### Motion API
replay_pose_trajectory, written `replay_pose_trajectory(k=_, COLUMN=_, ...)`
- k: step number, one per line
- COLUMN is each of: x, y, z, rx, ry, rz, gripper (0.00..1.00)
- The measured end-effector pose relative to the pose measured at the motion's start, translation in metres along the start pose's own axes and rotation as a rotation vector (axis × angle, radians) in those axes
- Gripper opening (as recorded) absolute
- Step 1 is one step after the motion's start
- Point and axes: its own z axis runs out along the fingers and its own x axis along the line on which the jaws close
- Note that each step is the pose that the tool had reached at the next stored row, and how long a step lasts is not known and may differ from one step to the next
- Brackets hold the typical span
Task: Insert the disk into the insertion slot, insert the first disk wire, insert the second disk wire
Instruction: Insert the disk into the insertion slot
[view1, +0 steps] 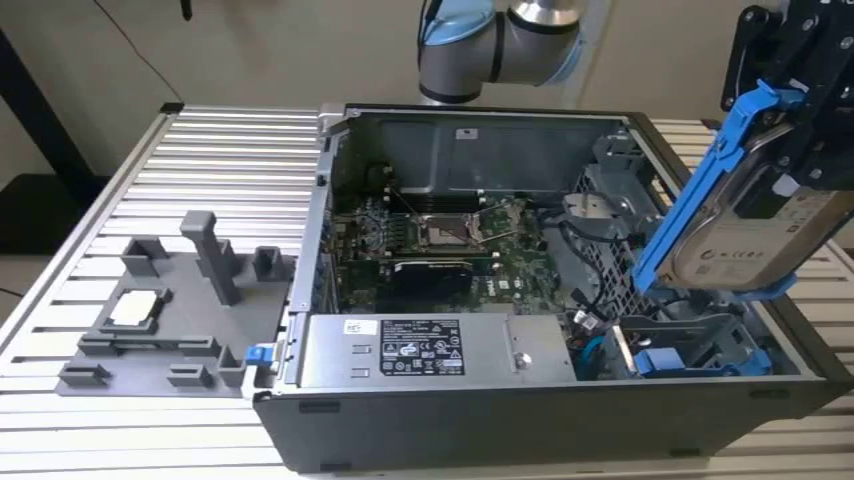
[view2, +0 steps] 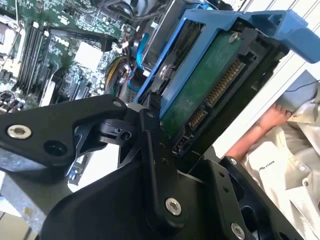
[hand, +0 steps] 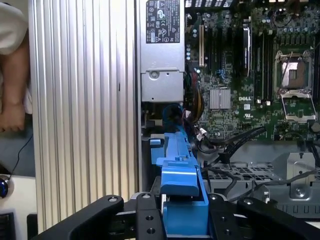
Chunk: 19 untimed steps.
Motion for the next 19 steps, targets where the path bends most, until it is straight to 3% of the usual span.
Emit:
replay_pose_trajectory(k=7, x=-0.0002, y=0.0, z=0.003, rx=0.0149, ry=-0.0029, rz=0.001, gripper=0.33)
replay_pose_trajectory(k=19, x=-0.0004, y=0.0, z=0.0084, rx=0.0261, ry=-0.0051, rz=0.001, gripper=0.33)
